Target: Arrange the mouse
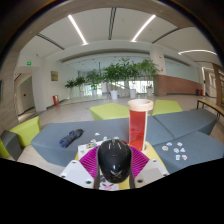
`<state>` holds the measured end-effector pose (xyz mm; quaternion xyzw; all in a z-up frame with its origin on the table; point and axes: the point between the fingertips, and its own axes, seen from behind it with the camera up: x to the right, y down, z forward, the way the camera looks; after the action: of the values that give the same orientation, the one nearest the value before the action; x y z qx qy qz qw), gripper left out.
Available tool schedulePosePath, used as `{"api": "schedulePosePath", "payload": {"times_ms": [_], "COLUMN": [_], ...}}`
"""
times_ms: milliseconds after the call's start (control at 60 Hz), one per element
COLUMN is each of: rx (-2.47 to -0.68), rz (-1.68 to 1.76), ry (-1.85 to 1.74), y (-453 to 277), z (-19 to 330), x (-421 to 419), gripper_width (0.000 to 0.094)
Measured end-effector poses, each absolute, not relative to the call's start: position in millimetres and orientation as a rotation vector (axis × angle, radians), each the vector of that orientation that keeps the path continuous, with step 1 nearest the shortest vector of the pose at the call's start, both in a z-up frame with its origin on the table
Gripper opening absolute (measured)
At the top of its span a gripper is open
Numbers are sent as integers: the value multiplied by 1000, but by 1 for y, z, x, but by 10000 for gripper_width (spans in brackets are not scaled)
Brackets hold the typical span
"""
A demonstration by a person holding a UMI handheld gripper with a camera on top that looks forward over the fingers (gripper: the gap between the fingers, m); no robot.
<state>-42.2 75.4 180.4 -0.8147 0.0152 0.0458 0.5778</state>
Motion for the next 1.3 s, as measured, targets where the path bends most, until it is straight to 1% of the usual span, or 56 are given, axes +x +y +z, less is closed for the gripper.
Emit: {"api": "schedulePosePath", "payload": {"times_ms": [67,183,250,383,417,433,483,567,617,633,683,700,750,800,1100,1183,1300], "rx": [-1952,-2112,-2183,-2247,-2217,-2232,-2233,-2258,-2284,-2298,-2328,-2332,-2338,-2333,-2220,-2199,-2173], "rz": [141,162,125,68,55,52,49,39,37,37,66,83,125,155,172,161,123], "ry": [-1,-25,-24,-55,-70,-75,-76,-76,-69,-57,-37,-36,-47,-71,-158,-163,-176], "y": [65,61,54,42,45,44,44,45,44,43,35,32,22,6,-100,-123,-141], "z": [152,64,27,-15,-11,-11,-12,-13,-13,-11,-9,-8,0,13,91,100,101], "x": [-93,-140,-147,-153,-153,-151,-153,-153,-151,-147,-146,-147,-150,-150,-125,-115,-96], "gripper_width": [397,396,397,402,400,402,434,540,586,628,819,859,828,822,833,832,831]}}
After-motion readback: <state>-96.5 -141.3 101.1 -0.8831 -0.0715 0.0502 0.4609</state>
